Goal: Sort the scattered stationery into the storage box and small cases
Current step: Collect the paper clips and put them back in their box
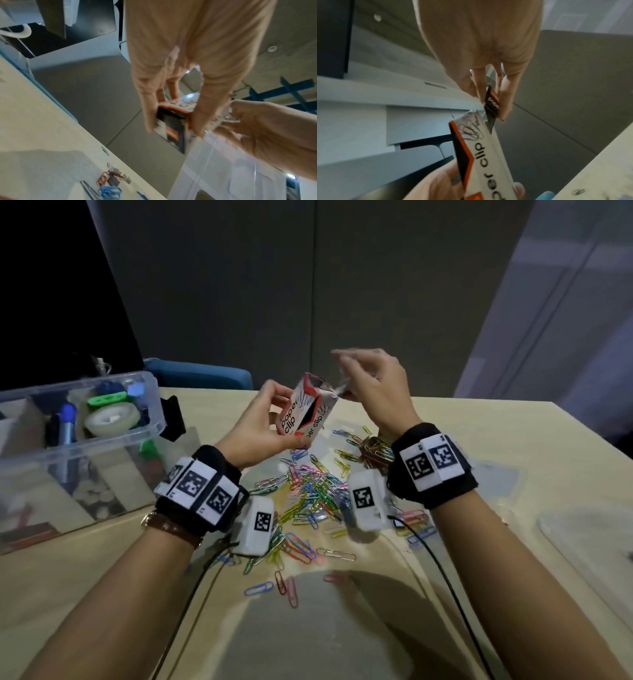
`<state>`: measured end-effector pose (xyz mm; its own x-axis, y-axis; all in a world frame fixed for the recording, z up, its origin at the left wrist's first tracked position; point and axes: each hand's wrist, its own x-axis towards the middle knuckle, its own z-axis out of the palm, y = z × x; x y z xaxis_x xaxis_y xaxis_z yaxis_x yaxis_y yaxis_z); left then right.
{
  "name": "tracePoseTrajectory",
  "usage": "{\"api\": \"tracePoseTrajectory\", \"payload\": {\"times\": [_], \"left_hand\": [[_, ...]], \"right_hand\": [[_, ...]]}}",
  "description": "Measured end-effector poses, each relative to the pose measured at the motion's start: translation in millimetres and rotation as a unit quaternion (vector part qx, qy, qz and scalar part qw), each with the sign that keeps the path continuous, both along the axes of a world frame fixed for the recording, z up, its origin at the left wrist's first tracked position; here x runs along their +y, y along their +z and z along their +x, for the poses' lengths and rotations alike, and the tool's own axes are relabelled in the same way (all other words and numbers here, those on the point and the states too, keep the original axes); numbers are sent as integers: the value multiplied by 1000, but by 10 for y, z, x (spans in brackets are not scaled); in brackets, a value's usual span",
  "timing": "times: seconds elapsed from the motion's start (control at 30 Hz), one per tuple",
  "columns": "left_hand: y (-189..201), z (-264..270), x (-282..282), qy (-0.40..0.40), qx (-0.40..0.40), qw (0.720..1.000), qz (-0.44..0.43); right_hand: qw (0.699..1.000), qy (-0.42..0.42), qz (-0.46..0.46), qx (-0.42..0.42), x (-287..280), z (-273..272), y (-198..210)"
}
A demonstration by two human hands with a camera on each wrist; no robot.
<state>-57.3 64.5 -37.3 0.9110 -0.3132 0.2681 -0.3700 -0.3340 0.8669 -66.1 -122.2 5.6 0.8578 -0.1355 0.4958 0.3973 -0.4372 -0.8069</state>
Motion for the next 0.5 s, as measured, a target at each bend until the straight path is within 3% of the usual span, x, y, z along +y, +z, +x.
{"api": "tracePoseTrajectory", "payload": {"times": [0.1,0.2,0.37,0.5], "left_hand": [[15,-36,9,42,-77,996,6],[71,-83,24,30,-128,991,-29],[183,-151,24,3,-250,968,-18],[178,-136,-47,68,-332,941,3]], "right_hand": [[994,85,57,-39,43,-11,-36],[983,156,80,-59,67,-64,-14],[983,128,-55,-124,48,-52,-12],[980,96,-44,-170,47,-16,-9]]}}
